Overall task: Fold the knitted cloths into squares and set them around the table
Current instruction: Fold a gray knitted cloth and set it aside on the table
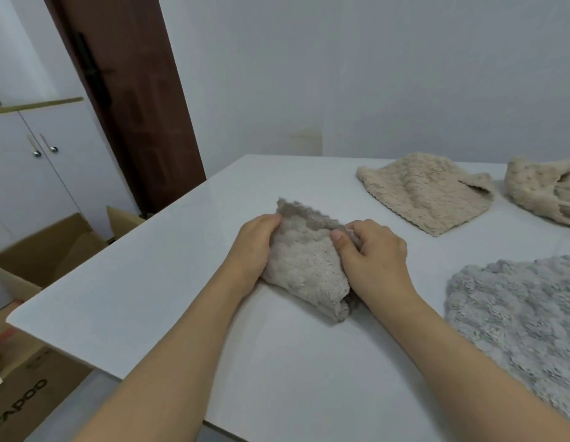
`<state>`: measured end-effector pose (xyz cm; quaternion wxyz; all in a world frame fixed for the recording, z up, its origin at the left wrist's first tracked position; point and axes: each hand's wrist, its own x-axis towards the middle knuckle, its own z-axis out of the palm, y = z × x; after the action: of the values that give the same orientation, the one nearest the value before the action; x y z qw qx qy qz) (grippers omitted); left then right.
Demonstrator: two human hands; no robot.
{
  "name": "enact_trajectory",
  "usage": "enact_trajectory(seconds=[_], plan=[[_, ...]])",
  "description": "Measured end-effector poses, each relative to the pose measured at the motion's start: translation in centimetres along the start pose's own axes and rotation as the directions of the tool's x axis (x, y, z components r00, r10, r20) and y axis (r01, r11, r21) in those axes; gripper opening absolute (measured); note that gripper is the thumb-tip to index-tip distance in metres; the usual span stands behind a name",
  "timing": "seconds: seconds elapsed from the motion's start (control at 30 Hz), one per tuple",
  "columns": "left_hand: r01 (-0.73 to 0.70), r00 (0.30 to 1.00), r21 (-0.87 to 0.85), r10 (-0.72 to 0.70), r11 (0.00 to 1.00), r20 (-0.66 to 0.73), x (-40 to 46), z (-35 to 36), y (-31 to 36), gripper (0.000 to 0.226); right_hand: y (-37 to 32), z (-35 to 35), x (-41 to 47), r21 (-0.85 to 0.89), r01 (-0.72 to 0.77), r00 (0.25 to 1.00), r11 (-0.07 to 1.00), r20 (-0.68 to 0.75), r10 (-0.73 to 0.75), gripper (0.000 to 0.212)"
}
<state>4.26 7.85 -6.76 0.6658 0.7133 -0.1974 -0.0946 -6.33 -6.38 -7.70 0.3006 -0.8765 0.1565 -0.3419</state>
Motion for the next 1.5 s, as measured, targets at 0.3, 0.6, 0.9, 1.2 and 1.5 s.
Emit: enact_trajectory(seconds=[0.3, 0.6, 0.9, 1.2, 1.5], plan=[[-0.035, 0.998, 0.241, 0.023, 0.970, 0.052, 0.1, 0.5, -0.8, 0.026, 1.8, 0.1, 1.1, -0.161, -0.297, 0.953, 0.941, 0.018, 0.303, 0.038], [-0.011, 0.999, 0.505, 0.027, 0.863, -0.024, 0.9, -0.1, -1.3, 0.014, 1.9, 0.2, 0.6, -0.290, -0.165, 0.977, 0.943, 0.080, 0.196, 0.035], [0.088, 0.996, 0.529, -0.072, 0.844, -0.050, 0.2, -0.9, -1.0, 0.040, 1.9, -0.3, 0.8, -0.431, -0.144, 0.969, 0.891, 0.121, 0.216, 0.028], [0.064, 0.990, 0.173, -0.085, 0.983, 0.115, -0.6, -2.5, -0.3, 0.031, 2.9, 0.4, 0.8, -0.473, -0.109, 0.983, 0.874, 0.078, 0.165, 0.032], [0.169, 0.956, 0.222, -0.214, 0.960, 0.200, 0.0, -2.8, -0.2, 0.025, 3.0, 0.5, 0.9, -0.450, -0.140, 0.979, 0.882, 0.068, 0.191, 0.033]])
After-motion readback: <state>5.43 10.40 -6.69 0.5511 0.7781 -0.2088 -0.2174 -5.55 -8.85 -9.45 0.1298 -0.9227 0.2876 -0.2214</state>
